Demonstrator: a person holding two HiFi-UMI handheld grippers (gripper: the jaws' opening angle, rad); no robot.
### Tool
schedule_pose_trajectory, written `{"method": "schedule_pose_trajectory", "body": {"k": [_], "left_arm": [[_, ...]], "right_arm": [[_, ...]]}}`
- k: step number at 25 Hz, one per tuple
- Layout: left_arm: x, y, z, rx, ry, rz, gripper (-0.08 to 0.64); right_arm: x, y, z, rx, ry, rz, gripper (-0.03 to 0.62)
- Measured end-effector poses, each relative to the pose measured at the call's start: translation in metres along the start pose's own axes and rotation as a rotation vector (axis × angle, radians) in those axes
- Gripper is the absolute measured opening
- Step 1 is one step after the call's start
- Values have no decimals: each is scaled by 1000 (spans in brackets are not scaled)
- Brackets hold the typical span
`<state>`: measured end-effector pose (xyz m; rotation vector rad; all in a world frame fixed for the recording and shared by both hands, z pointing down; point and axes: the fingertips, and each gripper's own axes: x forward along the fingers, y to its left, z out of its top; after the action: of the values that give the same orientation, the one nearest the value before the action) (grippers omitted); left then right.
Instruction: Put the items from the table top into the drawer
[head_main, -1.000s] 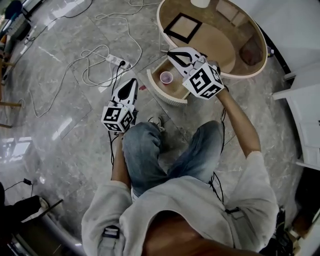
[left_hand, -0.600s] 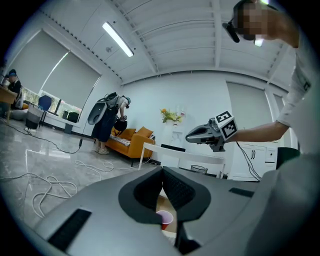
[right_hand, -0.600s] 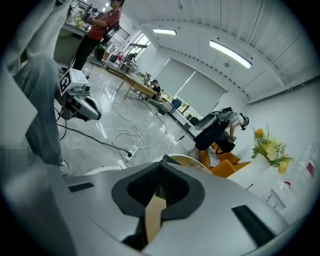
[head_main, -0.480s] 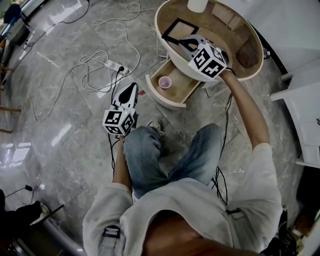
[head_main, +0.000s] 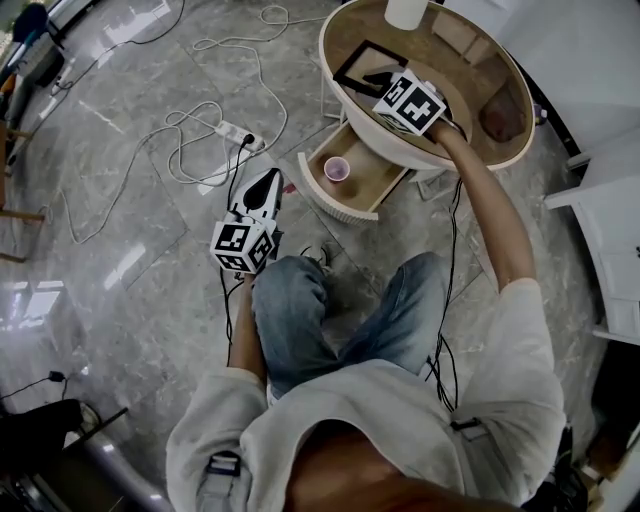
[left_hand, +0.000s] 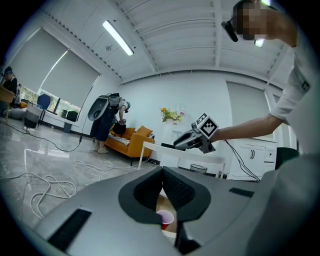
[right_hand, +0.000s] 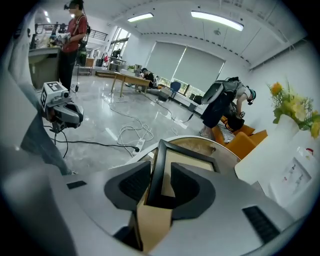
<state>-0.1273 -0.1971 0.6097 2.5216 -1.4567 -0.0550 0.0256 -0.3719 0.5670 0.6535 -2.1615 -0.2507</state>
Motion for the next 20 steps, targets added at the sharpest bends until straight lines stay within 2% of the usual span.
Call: {"method": "schedule_pose_trajectory", "body": {"k": [3, 5, 11, 13, 17, 20], "left_arm": [[2, 1, 0, 2, 2, -1, 15], [4, 2, 0, 4, 3, -1, 15], [3, 1, 0, 10, 6, 5, 15], [3, 0, 0, 14, 7, 7, 15], [1, -1, 0, 14, 9, 11, 15], [2, -3, 0, 19, 11, 7, 15]], "right_arm": [[2, -4, -1, 37, -8, 11, 137], [4, -7, -3, 57, -8, 9, 98], [4, -9, -5, 93, -22, 22, 91], [2, -8, -5, 80, -25, 7, 91], [-4, -8, -3, -6, -28, -44, 86], [-14, -6, 6, -23, -60, -52, 87]]}}
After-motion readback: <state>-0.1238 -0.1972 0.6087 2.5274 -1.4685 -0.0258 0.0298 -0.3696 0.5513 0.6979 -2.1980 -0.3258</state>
